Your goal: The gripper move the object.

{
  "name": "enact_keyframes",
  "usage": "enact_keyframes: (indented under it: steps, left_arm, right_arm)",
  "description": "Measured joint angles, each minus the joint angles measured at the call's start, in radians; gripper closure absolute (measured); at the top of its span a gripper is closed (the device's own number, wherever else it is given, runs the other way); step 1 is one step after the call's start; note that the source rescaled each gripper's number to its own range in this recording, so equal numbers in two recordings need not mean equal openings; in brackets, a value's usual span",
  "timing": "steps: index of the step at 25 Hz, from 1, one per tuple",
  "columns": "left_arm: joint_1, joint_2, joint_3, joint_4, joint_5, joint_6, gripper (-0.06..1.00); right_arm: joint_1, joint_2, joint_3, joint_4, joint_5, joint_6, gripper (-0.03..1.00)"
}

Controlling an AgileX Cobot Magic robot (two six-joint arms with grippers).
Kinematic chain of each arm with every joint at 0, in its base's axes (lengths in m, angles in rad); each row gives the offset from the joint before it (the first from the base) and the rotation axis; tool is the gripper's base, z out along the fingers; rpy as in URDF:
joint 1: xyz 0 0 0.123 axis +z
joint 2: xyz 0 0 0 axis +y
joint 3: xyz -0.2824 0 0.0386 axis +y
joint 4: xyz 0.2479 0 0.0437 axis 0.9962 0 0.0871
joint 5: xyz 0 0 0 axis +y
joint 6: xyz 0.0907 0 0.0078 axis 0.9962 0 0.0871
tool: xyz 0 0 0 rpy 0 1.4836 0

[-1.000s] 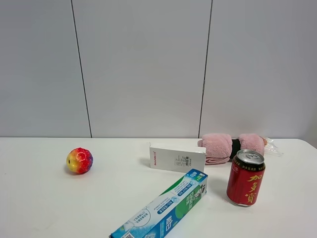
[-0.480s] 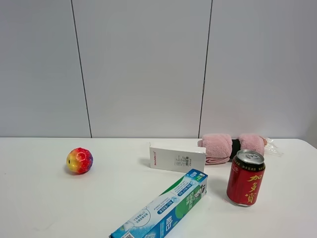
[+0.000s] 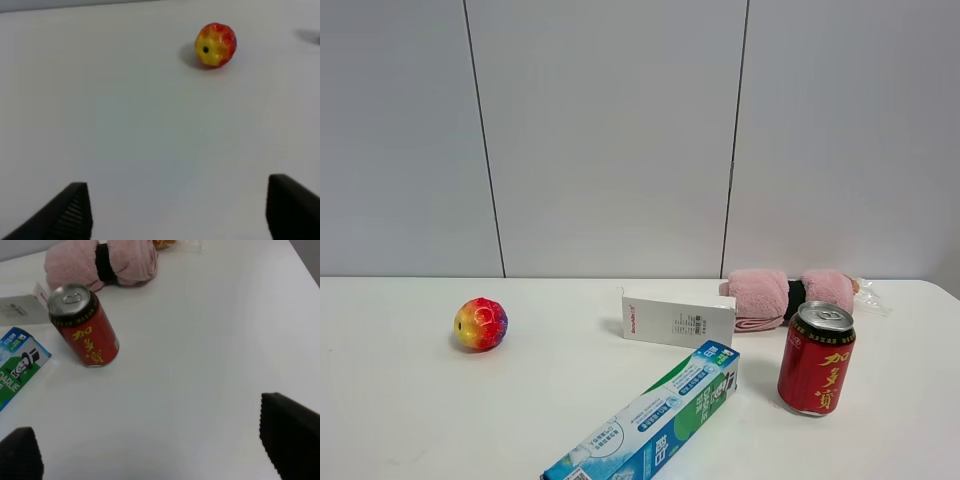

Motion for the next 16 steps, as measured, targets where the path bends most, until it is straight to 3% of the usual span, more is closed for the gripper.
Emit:
enact_keyframes:
  steps: [16]
  left_arm:
    - [-0.002, 0.0, 0.0, 0.006, -0.011, 0.003, 0.36]
  right_arm:
    - [0.0, 0.0, 0.0, 0.0, 0.0, 0.0, -0.03]
